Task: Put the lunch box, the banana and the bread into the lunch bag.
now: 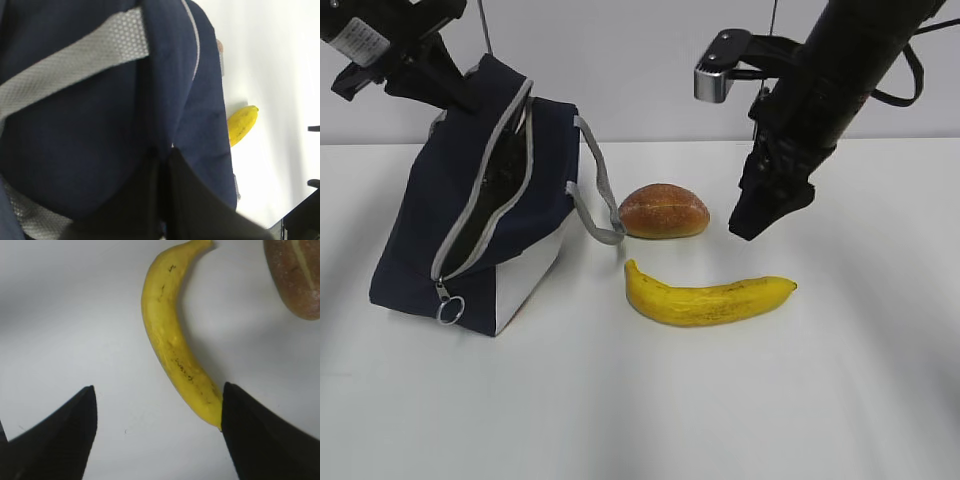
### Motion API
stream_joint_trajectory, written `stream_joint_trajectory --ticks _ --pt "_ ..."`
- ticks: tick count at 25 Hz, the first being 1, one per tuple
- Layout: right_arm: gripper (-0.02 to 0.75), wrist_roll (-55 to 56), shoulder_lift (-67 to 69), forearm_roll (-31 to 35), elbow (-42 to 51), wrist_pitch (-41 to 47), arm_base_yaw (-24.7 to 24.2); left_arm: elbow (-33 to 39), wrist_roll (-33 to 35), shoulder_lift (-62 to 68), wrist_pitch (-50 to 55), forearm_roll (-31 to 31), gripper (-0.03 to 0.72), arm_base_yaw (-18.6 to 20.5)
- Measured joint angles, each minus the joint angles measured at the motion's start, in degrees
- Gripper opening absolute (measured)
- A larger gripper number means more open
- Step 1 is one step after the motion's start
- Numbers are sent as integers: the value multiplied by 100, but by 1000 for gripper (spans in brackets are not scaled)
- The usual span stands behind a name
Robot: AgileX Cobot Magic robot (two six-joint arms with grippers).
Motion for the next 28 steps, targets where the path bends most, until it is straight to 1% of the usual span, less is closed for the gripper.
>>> stream_joint_trajectory --ticks 5,9,16,28 --pt "584 -278 305 -361 0 -30 432 0 0 0 0 0 1 0" --pt "585 -498 573 -483 0 -181 612 0 0 0 0 0 1 0" --pt "585 -588 969 -654 0 -559 621 0 0 0 0 0 1 0" --pt "586 -765 1459 -654 0 -1038 673 0 0 0 0 0 1 0"
